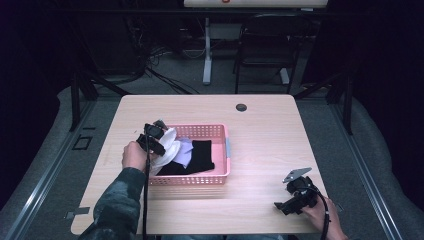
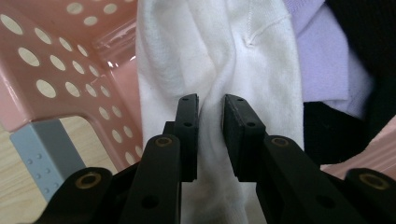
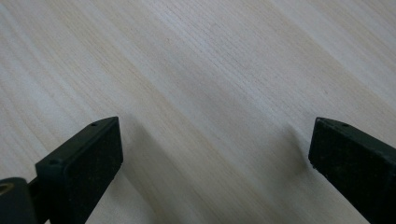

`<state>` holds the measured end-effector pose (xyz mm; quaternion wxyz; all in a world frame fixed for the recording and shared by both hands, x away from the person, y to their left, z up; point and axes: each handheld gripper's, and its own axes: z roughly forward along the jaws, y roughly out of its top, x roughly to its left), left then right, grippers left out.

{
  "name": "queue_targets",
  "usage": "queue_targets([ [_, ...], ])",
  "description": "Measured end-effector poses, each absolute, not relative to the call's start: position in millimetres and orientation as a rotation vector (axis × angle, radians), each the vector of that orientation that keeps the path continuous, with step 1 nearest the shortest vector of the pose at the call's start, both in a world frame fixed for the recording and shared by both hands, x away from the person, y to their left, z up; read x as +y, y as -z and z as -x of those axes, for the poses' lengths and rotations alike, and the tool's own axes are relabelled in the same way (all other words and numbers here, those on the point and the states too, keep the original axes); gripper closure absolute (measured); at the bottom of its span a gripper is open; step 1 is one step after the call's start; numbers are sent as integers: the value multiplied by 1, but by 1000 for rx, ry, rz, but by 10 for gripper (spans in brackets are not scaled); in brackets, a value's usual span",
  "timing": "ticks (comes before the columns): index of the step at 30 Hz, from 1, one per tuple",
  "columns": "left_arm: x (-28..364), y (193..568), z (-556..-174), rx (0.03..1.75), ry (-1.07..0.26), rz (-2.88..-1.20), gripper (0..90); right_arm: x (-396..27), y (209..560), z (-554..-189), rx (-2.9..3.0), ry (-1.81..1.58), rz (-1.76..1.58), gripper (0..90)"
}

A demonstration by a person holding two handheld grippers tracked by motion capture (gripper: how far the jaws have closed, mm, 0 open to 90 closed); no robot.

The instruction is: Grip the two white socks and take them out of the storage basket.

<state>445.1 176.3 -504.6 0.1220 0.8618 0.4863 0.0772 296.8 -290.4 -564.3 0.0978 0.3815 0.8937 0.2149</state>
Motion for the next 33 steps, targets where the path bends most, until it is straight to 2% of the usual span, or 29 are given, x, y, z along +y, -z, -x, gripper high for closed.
queue_targets([
  [5,176,501,-443,1415,-236,-2512,807,-290,564,-297,2647,-639,-1129,22],
  [22,177,469,-434,1372,-313,-2514,859,-290,565,-297,2644,-628,-1129,23],
  [33,178,449,-431,1346,-309,-2510,862,-290,565,-297,2646,-627,-1130,23],
])
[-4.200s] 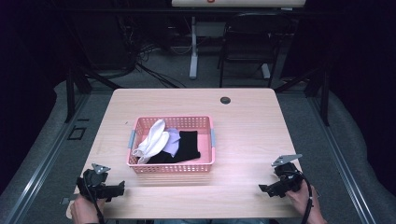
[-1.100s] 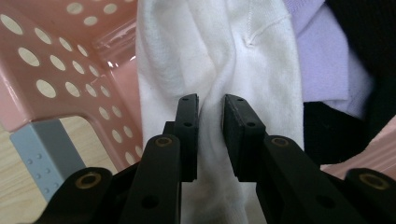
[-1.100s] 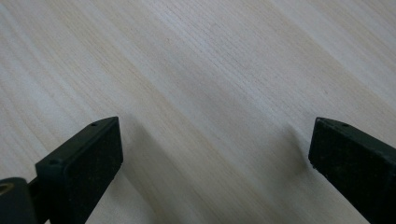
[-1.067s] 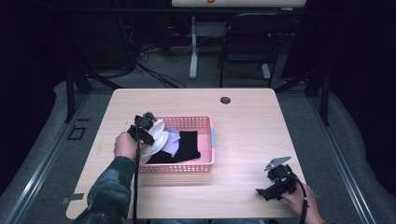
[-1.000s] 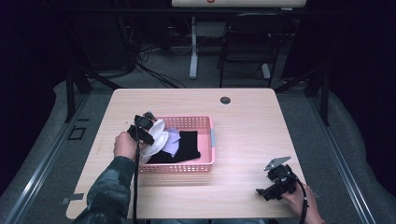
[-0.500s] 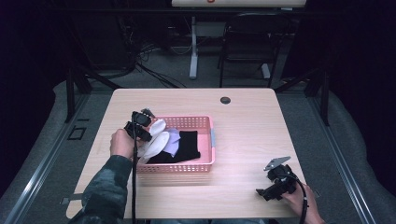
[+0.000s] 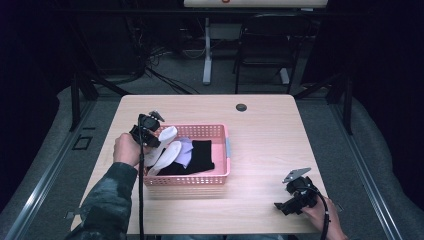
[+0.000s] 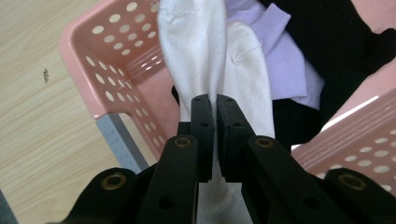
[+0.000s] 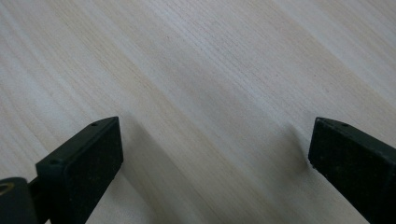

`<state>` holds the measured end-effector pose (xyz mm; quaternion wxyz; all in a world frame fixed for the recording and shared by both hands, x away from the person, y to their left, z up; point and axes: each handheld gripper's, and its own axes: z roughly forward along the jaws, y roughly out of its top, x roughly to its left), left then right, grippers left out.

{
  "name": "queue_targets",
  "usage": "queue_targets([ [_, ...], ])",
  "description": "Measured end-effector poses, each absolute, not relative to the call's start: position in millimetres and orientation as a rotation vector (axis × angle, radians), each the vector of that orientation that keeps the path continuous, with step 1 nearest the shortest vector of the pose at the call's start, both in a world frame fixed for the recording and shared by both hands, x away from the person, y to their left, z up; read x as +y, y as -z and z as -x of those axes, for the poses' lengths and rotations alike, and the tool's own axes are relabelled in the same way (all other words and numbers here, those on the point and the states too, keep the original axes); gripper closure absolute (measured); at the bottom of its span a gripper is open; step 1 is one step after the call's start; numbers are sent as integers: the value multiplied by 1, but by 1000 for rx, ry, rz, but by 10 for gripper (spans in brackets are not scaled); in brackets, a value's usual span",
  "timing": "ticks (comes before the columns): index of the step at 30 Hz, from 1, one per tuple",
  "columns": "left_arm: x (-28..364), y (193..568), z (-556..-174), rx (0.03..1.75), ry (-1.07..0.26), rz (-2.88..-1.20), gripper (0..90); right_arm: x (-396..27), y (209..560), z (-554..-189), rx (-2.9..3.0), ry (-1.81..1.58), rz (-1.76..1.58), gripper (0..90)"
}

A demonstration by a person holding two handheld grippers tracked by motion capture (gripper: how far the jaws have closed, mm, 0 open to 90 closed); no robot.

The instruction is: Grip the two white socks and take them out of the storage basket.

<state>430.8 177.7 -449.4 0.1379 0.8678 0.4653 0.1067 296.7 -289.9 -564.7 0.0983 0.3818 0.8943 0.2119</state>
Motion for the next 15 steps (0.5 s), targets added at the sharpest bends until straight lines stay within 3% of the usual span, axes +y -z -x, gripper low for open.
queue_targets([
  [15,183,420,-423,1313,-325,-2498,857,-289,565,-297,2649,-626,-1131,23],
])
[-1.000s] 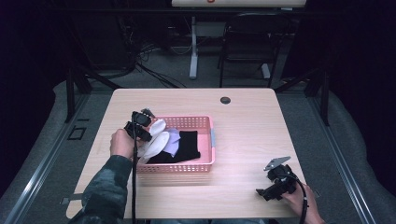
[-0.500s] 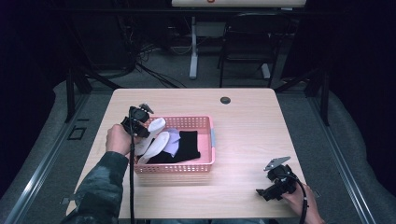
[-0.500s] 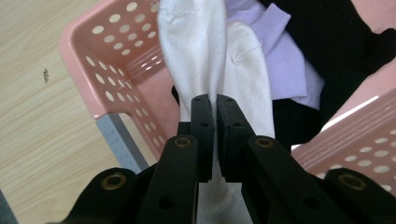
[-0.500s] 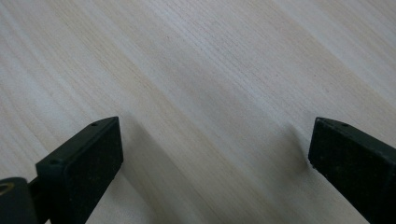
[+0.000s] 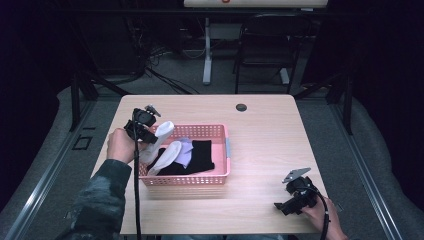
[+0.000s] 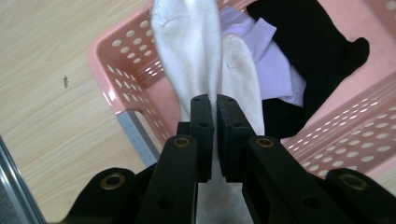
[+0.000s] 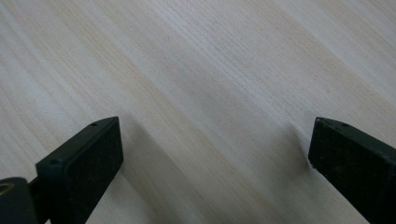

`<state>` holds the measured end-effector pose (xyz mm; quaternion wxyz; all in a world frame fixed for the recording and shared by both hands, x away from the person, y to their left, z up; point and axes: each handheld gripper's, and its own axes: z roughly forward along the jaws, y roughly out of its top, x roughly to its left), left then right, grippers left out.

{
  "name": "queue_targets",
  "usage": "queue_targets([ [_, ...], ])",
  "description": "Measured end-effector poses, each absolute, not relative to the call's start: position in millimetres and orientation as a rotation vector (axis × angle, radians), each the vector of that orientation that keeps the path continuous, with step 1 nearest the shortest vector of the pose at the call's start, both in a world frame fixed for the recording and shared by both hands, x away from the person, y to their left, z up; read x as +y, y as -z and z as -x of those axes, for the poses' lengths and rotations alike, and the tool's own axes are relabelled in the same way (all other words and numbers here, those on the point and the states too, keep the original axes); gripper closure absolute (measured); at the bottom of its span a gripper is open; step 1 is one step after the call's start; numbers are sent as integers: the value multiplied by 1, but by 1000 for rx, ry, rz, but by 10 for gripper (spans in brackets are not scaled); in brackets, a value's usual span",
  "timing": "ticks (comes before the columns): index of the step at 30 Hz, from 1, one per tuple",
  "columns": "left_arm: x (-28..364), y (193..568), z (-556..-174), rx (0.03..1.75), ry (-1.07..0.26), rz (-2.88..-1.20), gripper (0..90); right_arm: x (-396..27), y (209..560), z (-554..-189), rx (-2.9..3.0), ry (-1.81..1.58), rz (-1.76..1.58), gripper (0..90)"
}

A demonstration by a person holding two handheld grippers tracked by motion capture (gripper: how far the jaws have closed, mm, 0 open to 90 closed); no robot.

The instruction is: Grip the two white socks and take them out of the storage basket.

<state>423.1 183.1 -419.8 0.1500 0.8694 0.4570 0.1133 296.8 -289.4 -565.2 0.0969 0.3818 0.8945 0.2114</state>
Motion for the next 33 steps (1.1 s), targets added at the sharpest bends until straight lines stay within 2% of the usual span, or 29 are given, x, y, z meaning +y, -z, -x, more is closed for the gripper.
queue_targets([
  [16,196,392,-420,1328,-380,-2479,859,-289,565,-297,2651,-625,-1132,23],
  [33,234,381,-414,1429,-431,-2417,860,-289,565,-297,2651,-615,-1135,23],
])
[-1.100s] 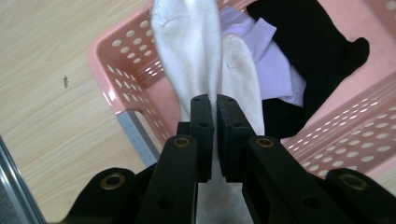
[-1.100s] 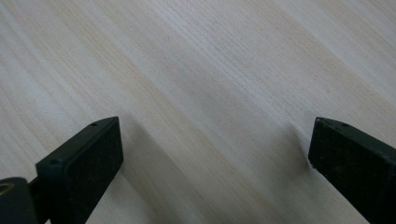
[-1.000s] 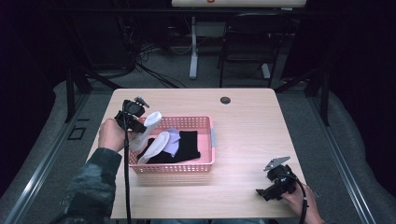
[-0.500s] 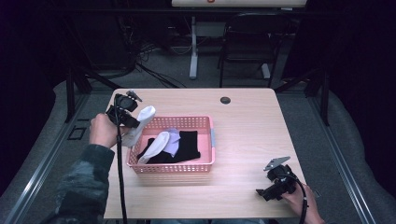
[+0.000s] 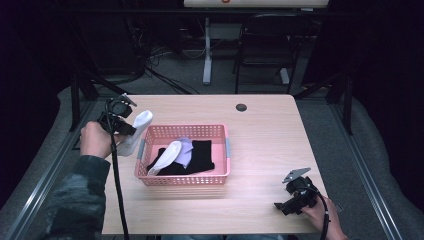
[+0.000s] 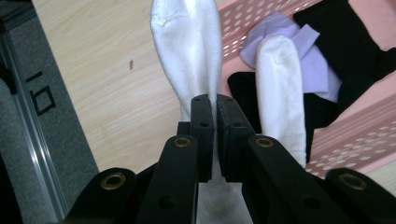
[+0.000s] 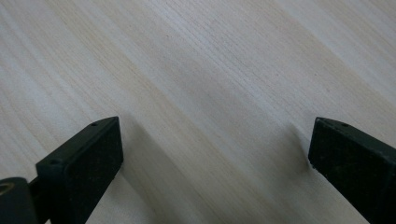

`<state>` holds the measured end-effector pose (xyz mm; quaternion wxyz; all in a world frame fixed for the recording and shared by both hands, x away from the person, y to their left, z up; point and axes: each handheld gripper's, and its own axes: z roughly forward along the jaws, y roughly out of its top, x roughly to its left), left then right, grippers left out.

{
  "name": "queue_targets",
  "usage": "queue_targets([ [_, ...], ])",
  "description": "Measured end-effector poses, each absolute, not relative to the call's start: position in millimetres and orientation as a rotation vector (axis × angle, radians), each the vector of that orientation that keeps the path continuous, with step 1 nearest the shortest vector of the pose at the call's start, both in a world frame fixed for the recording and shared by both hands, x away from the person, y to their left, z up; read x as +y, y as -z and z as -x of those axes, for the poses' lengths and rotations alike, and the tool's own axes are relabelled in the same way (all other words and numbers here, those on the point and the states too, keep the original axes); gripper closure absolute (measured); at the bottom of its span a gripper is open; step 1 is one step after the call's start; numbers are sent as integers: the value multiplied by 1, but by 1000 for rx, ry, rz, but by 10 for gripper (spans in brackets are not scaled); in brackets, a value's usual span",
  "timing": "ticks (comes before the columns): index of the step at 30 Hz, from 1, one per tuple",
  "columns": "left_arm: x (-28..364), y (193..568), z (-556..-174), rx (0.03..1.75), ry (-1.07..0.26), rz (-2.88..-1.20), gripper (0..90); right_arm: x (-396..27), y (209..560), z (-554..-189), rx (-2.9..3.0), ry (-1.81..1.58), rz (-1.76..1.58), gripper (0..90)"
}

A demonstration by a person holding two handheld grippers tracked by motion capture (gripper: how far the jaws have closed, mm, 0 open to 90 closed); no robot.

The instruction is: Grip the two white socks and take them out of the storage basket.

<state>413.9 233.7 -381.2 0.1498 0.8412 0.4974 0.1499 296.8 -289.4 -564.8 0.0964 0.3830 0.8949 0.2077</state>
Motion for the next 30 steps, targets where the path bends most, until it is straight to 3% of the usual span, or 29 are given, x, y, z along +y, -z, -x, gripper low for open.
queue_targets([
  [30,294,412,-412,1656,-424,-2306,861,-289,565,-297,2659,-616,-1140,23],
])
